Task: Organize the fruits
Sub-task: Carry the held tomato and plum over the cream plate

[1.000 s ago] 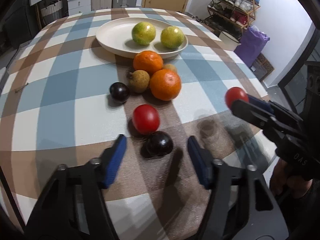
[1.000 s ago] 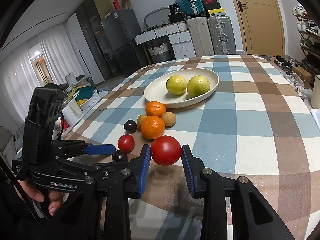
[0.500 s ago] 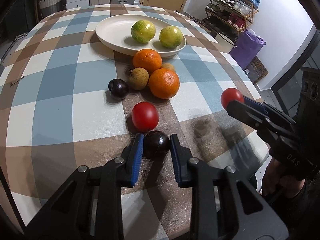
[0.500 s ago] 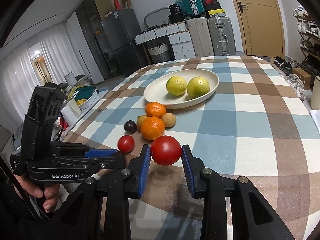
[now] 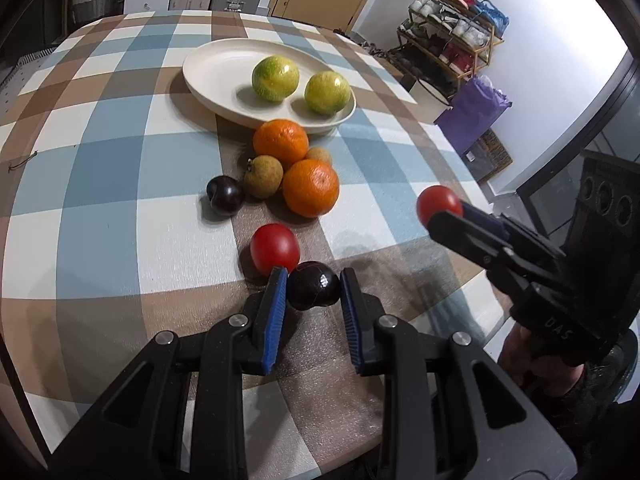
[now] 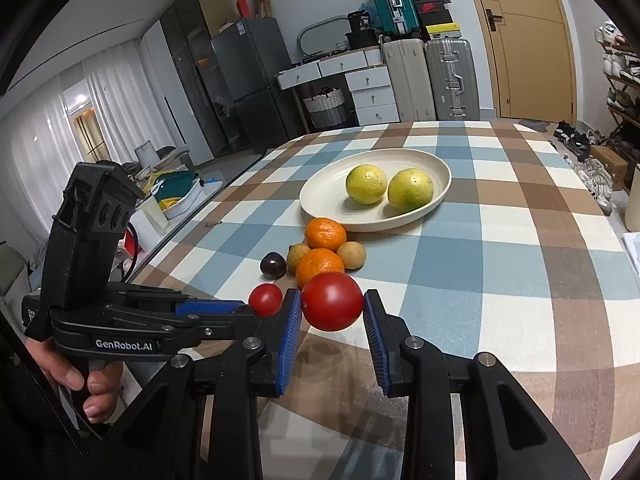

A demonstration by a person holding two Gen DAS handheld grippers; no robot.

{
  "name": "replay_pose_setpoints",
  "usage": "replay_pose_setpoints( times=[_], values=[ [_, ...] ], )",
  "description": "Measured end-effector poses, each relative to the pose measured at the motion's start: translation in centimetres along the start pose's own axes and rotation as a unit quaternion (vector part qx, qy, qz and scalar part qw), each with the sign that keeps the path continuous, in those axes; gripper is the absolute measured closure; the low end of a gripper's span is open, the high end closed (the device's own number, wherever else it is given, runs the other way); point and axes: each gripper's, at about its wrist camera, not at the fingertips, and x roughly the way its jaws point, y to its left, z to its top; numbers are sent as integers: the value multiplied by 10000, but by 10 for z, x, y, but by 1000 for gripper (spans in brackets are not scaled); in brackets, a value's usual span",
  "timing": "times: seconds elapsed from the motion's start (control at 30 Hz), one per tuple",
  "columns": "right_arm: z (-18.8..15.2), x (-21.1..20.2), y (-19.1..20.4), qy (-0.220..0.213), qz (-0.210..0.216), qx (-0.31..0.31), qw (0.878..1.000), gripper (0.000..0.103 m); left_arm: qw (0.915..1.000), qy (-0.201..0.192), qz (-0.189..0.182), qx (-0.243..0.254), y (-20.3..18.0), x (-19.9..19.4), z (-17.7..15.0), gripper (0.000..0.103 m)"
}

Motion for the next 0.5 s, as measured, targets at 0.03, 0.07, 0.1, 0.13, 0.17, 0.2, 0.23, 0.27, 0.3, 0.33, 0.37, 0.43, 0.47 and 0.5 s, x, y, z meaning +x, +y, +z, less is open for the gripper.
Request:
replay_pose_setpoints(
  times=[0.03,0.07,0.1,0.13,0.17,0.2,0.23,0.27,0.3,0.33,0.37,0.43,0.47,0.5],
  values=[
    [1,1,0,4,1,-14,10000,71,10000,-48,-24,-21,0,-3,1,79],
    [2,1,0,6,8,-22,10000,71,9999,-106,-38,-36,0,-6,3,79],
    [4,2,0,6,25,-26,10000,71,9999,-149,-61,-46,0,-8,4,79],
    [5,3,1,4,38,-24,10000,71,9998,-181,-90,-59,1,-11,7,79],
    [6,5,0,14,60,-10,10000,71,9997,-212,-117,-75,1,-13,8,79],
    [6,6,0,35,86,7,10000,71,9996,-248,-137,-82,2,-15,11,79],
    [7,9,0,66,116,28,9999,71,9995,-277,-132,-79,2,-17,14,79],
    [8,11,0,79,124,29,9999,71,9994,-305,-129,-87,3,-18,16,79],
    [9,13,0,88,130,25,9999,71,9993,-331,-135,-104,4,-20,19,79],
    [11,15,0,97,148,27,9998,71,9992,-351,-145,-126,6,-21,24,79],
    [12,16,0,99,169,34,9998,71,9991,-374,-135,-146,7,-22,27,79],
    [16,19,-1,91,216,59,9997,71,9989,-404,-117,-191,11,-22,35,79],
    [19,20,-2,89,231,66,9997,71,9988,-413,-112,-217,12,-22,38,79],
    [21,21,-2,85,245,71,9996,71,9987,-429,-103,-243,14,-22,41,79]
  ],
)
